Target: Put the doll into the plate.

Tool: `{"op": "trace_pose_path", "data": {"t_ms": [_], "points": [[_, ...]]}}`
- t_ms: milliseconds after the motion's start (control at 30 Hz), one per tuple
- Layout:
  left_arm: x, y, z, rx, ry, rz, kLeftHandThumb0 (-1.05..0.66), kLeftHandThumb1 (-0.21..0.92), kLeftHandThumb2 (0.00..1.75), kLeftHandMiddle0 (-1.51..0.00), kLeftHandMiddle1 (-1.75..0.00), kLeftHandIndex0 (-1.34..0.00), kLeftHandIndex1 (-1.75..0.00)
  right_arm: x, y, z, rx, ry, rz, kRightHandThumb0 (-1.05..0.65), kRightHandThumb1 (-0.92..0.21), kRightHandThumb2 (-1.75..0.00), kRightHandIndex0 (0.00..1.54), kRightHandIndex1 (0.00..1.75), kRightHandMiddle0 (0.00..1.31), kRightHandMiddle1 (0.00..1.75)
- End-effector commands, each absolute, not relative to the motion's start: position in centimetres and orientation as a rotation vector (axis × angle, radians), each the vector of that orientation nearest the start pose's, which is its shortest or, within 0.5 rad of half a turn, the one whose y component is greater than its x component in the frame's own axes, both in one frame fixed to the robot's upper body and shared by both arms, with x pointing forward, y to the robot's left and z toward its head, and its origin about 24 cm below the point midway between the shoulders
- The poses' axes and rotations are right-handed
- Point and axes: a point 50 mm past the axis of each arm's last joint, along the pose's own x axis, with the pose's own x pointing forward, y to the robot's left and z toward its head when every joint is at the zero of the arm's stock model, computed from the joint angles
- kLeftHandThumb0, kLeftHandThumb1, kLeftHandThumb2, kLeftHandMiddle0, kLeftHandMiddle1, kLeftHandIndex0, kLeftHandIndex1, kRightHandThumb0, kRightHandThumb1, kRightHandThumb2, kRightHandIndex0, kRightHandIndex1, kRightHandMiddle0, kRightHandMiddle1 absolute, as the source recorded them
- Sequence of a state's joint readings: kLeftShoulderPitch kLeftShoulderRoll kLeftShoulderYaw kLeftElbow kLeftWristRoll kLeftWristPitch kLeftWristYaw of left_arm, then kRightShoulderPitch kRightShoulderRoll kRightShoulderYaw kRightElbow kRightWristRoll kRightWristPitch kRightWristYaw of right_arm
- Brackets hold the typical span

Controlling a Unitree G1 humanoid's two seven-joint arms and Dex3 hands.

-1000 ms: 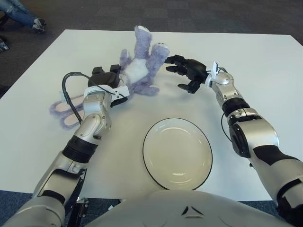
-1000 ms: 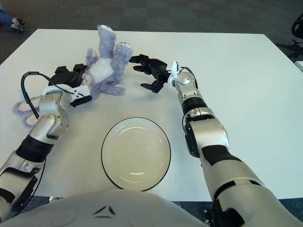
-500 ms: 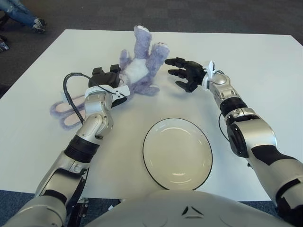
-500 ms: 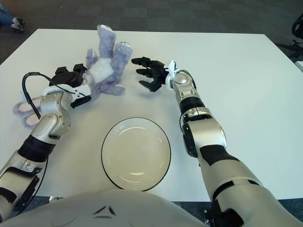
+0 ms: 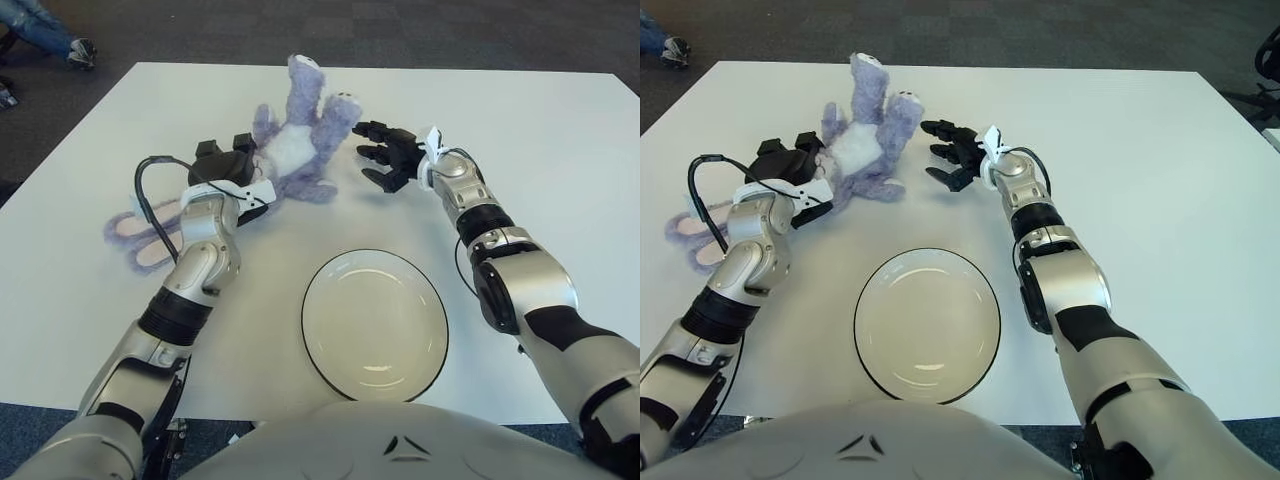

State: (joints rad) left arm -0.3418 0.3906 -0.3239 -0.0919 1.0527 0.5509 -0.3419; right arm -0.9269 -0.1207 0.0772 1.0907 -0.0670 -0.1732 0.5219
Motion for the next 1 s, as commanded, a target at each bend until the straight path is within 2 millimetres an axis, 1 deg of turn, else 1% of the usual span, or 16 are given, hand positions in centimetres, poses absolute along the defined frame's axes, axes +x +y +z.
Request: {"op": "trace_pose_path", "data": {"t_ms": [0,100,333,467,600,667,833,933,967], "points": [[29.9,16.2,10.7,1.378,0.143,-0.054,0.23,0.05,1.48,0.0,-1.62,0.0,-1.6,39.0,-8.1,10.3,-0.325,0.076,0.69,-0.5,-0.29,-0.97,0.0,0.01,0.0,0.0],[29.9,16.0,10.7,1.365,0.129,-0.057,0.21,0.06,1.47,0.0,-1.66,0.0,-1.64,39.1,-7.8,10.3,-0.325,0.079,0.685,-0.5,-0.3,-0.94,0.0,0.0,0.0,0.0],[29.7,15.8,10.7,1.364,0.111,-0.062,0.19,0.06,1.46,0.0,-1.7,0.0,-1.65,39.0,-7.0,10.5,-0.329,0.067,0.69,-0.49,-0.29,-0.94,0.0,0.0,0.0,0.0],[29.7,15.6,10.7,1.362,0.097,-0.068,0.09,0.07,1.4,0.0,-1.74,0.0,-1.67,39.0,-6.5,10.7,-0.328,0.053,0.698,-0.5,-0.29,-0.95,0.0,0.0,0.0,0.0],[29.4,15.2,10.5,1.323,0.073,-0.062,0.01,0.11,1.32,0.0,-1.74,0.0,-1.68,39.0,-6.1,10.9,-0.316,0.036,0.711,-0.51,-0.29,-0.96,0.0,0.0,0.0,0.0],[29.2,15.0,10.5,1.305,0.065,-0.061,-0.01,0.12,1.3,0.0,-1.75,0.0,-1.68,38.9,-6.0,11.0,-0.311,0.03,0.716,-0.53,-0.3,-0.96,0.0,0.0,0.0,0.0],[28.8,14.9,10.5,1.284,0.053,-0.065,-0.02,0.13,1.29,0.0,-1.75,0.0,-1.66,38.9,-5.8,11.2,-0.297,0.02,0.725,-0.52,-0.3,-0.96,0.0,0.0,0.0,0.0],[28.6,14.6,10.5,1.275,0.046,-0.07,0.0,0.13,1.3,0.0,-1.74,0.0,-1.61,38.9,-5.5,11.6,-0.271,0.014,0.73,-0.49,-0.29,-0.98,0.0,0.0,0.0,0.0],[28.6,14.6,10.5,1.273,0.045,-0.07,0.0,0.14,1.3,0.0,-1.73,0.0,-1.57,39.0,-5.4,11.7,-0.265,0.012,0.73,-0.46,-0.27,-1.0,0.0,0.0,0.0,0.0]]}}
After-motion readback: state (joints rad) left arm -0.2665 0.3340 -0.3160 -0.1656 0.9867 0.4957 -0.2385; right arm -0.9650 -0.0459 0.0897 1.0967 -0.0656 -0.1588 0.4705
